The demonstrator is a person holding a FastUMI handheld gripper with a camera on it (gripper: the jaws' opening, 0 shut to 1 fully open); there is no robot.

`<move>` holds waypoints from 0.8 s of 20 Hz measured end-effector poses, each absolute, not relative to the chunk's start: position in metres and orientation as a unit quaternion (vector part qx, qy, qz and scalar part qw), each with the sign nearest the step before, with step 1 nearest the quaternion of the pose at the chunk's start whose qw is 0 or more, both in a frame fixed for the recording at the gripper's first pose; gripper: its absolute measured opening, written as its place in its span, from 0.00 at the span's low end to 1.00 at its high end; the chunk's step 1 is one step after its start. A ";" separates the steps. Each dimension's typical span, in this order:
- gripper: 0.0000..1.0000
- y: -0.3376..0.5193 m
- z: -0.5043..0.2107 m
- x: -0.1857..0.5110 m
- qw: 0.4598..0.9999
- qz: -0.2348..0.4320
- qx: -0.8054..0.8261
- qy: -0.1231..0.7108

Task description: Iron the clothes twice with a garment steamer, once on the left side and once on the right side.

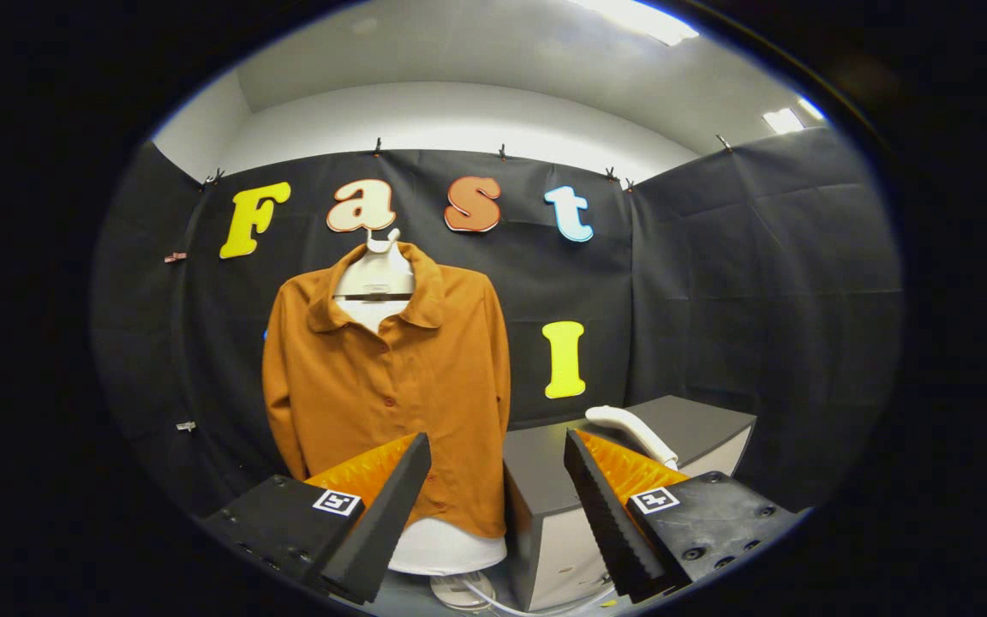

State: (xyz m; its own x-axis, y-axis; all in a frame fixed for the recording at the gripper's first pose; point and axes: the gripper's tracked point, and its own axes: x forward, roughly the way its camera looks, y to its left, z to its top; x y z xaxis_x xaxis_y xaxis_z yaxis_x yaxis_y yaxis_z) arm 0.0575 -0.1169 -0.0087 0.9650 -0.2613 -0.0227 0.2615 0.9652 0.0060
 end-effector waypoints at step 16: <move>0.99 -0.339 -0.075 0.191 0.982 -0.164 0.015 0.098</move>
